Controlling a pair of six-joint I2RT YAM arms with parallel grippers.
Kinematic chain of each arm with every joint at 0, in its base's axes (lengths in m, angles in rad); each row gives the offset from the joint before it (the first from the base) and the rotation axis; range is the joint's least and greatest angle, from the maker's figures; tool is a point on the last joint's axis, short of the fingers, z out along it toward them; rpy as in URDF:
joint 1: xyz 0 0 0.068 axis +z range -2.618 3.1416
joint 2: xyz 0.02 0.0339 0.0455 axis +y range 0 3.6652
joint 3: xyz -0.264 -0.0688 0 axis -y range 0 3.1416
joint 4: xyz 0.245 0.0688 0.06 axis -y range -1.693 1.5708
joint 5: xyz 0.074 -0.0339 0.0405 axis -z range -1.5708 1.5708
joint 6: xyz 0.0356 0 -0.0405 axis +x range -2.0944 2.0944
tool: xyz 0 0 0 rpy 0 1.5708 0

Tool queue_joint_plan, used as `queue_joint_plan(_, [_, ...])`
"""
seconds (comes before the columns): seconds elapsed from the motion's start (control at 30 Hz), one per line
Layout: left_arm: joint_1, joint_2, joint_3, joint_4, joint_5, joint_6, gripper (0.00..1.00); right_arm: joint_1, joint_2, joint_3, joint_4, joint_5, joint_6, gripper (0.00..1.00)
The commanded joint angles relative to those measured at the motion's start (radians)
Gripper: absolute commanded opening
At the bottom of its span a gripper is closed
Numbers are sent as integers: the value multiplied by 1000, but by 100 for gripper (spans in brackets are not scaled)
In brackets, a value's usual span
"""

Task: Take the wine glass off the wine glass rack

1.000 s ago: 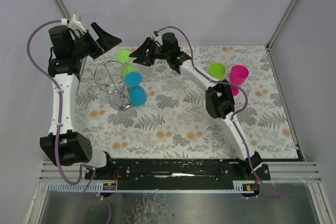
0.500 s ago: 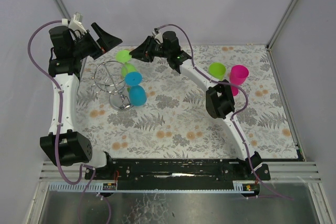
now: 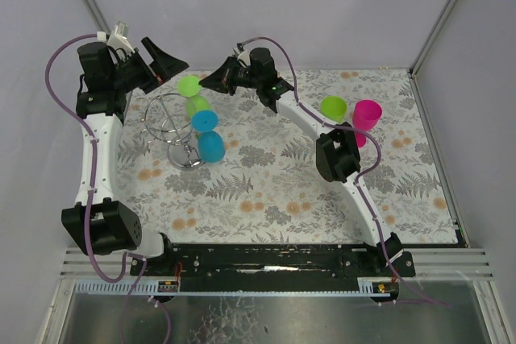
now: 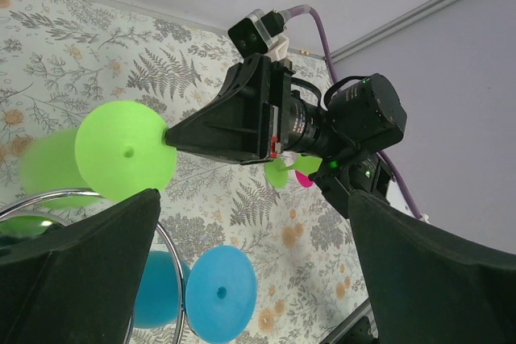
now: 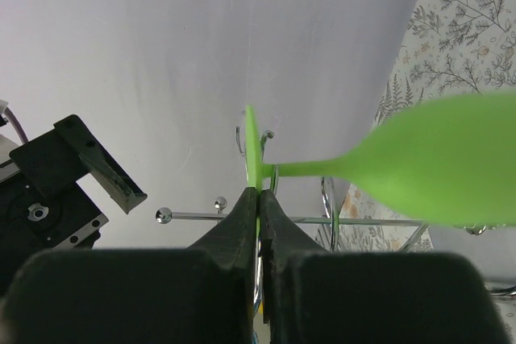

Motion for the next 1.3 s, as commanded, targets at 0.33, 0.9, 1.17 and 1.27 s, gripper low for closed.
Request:
queue_joint_plan(0.33, [7, -21, -17, 58, 18, -2, 100, 6, -65, -24, 105, -19, 21, 0])
queue_joint_plan(0.9, [6, -29, -25, 70, 32, -13, 100, -20, -125, -48, 94, 30, 0, 0])
queue_joint_plan(1.17, [7, -22, -28, 77, 39, -20, 100, -30, -139, -65, 81, 46, -19, 0])
queue_joint_plan(1.27, [6, -23, -28, 77, 41, -21, 100, -32, -138, -71, 86, 51, -18, 0])
